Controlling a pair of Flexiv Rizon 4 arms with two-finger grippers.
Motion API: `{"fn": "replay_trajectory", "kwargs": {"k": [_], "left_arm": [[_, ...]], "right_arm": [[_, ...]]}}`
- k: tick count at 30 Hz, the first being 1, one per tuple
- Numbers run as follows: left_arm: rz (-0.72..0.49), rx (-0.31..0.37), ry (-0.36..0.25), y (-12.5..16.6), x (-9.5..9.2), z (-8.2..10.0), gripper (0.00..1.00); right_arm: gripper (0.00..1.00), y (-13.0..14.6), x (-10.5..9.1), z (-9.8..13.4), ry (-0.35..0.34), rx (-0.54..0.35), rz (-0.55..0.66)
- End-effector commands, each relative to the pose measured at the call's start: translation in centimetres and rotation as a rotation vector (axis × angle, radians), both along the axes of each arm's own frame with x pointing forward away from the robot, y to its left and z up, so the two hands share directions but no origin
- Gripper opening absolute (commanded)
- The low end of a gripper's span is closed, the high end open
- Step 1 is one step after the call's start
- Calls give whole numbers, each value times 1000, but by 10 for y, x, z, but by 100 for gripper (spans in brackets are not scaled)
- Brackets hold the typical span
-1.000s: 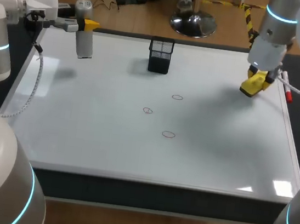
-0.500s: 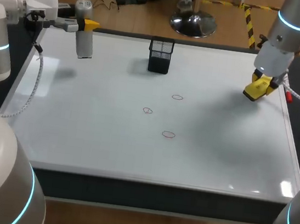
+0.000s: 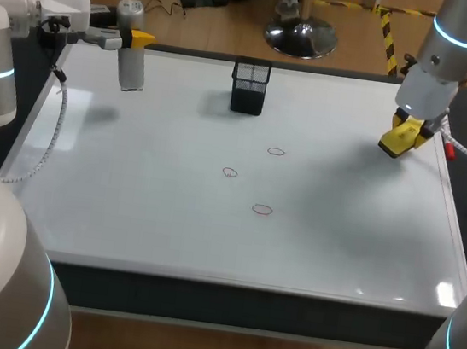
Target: Pick up the inspection probe, press it on each red-marked spot on the whiteboard one by one, put down the probe, pick up the eraser, and wipe off all the red marks.
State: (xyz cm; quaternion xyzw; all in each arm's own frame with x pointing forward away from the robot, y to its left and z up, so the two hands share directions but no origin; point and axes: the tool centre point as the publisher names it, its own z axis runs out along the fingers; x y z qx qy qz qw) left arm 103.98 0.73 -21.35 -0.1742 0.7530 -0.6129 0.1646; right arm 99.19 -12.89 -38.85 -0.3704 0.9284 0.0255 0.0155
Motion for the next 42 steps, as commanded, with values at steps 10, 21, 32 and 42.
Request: {"fn": "replay_trajectory", "kwargs": {"k": [10, 21, 32, 42], "left_arm": [[-83, 23, -52, -66, -51, 11, 0], [-180, -6, -59, -128, -91, 8, 0], [-259, -55, -36, -164, -121, -6, 0], [-335, -85, 2, -196, -133, -25, 0]], "right_arm": [[0, -1, 0, 1, -1, -2, 2], [0, -1, 0, 1, -1, -2, 2], [0, -1, 0, 1, -1, -2, 2], [0, -1, 0, 1, -1, -2, 2]]}}
